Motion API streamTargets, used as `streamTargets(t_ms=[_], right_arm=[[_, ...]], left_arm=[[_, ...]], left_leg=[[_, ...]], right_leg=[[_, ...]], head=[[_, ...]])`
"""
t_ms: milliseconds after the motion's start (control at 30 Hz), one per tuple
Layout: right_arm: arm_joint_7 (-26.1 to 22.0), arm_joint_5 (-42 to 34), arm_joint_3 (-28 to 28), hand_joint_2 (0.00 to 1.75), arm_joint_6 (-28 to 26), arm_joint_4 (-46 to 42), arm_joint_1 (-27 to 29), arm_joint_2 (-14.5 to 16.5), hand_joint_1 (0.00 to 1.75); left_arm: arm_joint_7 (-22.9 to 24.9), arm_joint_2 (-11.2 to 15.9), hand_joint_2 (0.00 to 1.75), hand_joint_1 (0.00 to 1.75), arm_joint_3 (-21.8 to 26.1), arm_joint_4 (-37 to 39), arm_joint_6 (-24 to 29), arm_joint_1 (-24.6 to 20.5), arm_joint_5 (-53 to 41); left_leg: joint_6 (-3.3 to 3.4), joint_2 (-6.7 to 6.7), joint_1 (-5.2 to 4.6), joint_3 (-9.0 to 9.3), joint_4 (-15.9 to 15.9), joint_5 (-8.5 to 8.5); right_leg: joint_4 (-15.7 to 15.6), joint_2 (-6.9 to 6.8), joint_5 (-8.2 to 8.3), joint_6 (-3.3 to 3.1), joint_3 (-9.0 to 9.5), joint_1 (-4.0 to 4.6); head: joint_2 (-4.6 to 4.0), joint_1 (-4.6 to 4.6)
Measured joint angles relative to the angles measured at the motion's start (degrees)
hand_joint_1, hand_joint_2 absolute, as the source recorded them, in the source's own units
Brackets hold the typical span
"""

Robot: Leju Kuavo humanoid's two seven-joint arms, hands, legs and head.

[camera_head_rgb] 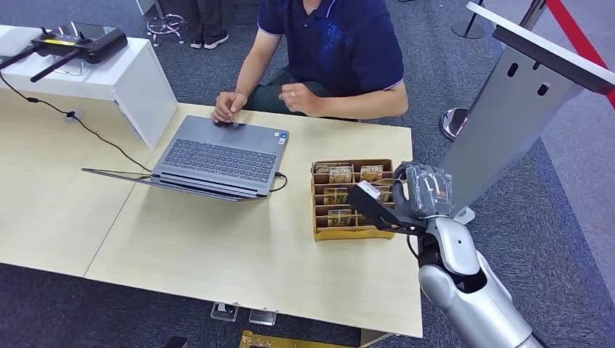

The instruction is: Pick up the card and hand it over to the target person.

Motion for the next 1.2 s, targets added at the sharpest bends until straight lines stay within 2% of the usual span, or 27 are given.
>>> streamTargets(t_ms=[267,400,533,800,1133,1200], right_arm=[[-4.40,-0.30,2.02,1.75,-4.97,19.24,-9.58,8.30,1.50],[-5.49,-0.18,2.28,1.75,-6.48,25.49,-13.86,11.72,1.50],[-6.01,-0.21,2.11,1.75,-7.44,27.90,-15.82,13.13,1.50],[-5.41,0.24,1.75,1.75,-7.45,28.66,-16.43,13.18,1.50],[-6.35,1.91,3.19,1.75,-7.54,32.98,-18.53,17.33,1.50],[-6.30,2.14,3.32,1.75,-7.42,32.95,-18.49,17.47,0.75]], left_arm=[[-0.44,-0.34,0.00,0.00,-1.03,0.10,-0.21,-0.14,-0.99],[-0.51,-0.51,0.00,0.00,-0.74,0.18,-0.12,-0.15,-0.59],[0.03,-0.46,0.00,0.00,-0.43,0.27,-0.04,-0.11,-0.10],[0.53,-0.53,0.00,0.00,-0.72,0.33,-0.07,-0.12,-0.23],[0.23,-0.98,0.00,0.00,-1.09,0.39,-0.40,-0.16,-0.33],[0.54,-1.02,0.00,0.00,-1.46,0.45,-0.32,-0.19,-0.73]], left_leg=[[-0.03,0.35,-0.02,0.06,-0.06,0.03],[-0.04,0.40,-0.03,0.04,-0.05,0.03],[-0.06,0.29,-0.01,0.08,-0.08,0.03],[-0.05,0.10,0.01,0.04,-0.06,0.05],[-0.08,0.22,-0.02,0.02,-0.05,0.05],[-0.07,0.18,0.00,0.02,-0.04,0.02]], right_leg=[[0.02,0.36,0.12,-0.03,-0.07,-0.02],[0.10,0.40,0.11,-0.03,-0.11,-0.03],[0.09,0.29,0.07,-0.03,-0.02,-0.01],[0.06,0.10,0.04,-0.01,0.02,0.01],[0.13,0.22,0.05,-0.04,-0.09,-0.02],[0.12,0.19,0.03,-0.03,-0.07,0.00]], head=[[0.00,0.00],[0.00,0.00],[0.00,0.00],[0.00,0.00],[0.00,0.00],[0.00,0.00]])
